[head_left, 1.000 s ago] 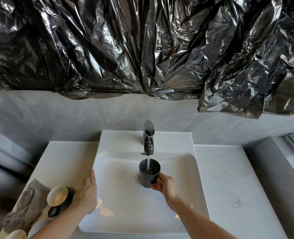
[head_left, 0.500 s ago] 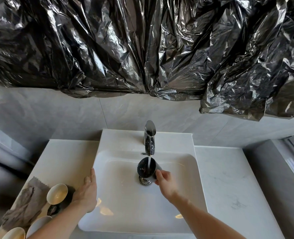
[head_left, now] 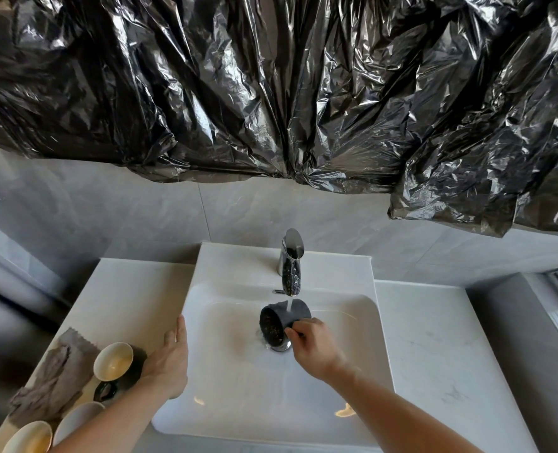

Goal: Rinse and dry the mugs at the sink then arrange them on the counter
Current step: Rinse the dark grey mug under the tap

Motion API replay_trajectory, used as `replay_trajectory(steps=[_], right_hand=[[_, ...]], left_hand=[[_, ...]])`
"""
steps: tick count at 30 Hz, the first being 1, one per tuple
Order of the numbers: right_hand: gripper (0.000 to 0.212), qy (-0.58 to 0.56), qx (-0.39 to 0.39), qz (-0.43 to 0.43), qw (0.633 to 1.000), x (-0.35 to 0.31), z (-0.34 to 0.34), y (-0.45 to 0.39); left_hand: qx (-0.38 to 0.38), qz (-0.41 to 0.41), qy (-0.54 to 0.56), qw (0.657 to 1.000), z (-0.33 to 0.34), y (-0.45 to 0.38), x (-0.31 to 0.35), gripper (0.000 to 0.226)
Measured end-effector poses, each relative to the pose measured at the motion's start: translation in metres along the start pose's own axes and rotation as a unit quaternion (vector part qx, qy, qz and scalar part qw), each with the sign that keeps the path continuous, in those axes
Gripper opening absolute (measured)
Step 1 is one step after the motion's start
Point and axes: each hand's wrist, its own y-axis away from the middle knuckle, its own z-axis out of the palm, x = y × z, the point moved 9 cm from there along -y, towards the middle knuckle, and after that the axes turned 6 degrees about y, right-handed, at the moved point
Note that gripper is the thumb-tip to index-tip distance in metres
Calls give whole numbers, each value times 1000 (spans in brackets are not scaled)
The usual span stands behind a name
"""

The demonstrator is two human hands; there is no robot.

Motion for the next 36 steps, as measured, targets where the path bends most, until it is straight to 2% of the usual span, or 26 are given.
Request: replay_trajectory(steps=[8,13,16,18,25,31,33,36], right_hand=[[33,61,-6,-74,995,-10,2,-3],[31,92,12,-77,993,-10,-3,-2],[30,86,18,-50,995,-7,-5,-4],[31,38,27,-9,999,-2,-9,-5],[49,-66,9,139,988,19,-6,5],[46,-268,-3,244,932,26,12,16],[50,-338,7,279,899,27,17,21],[54,-449,20,341,826,29,27,30]], left_hand=[[-7,4,14,1000,0,0,0,109],[-9,3,16,1000,1,0,0,110],[-7,1,16,1000,1,0,0,111],[-5,1,14,1000,1,0,0,110],[5,3,24,1000,4,-3,-5,114],[-2,0,19,1000,4,-3,-3,115],[-4,-4,16,1000,5,-4,-3,114],[-7,-6,16,1000,6,-5,-3,112]])
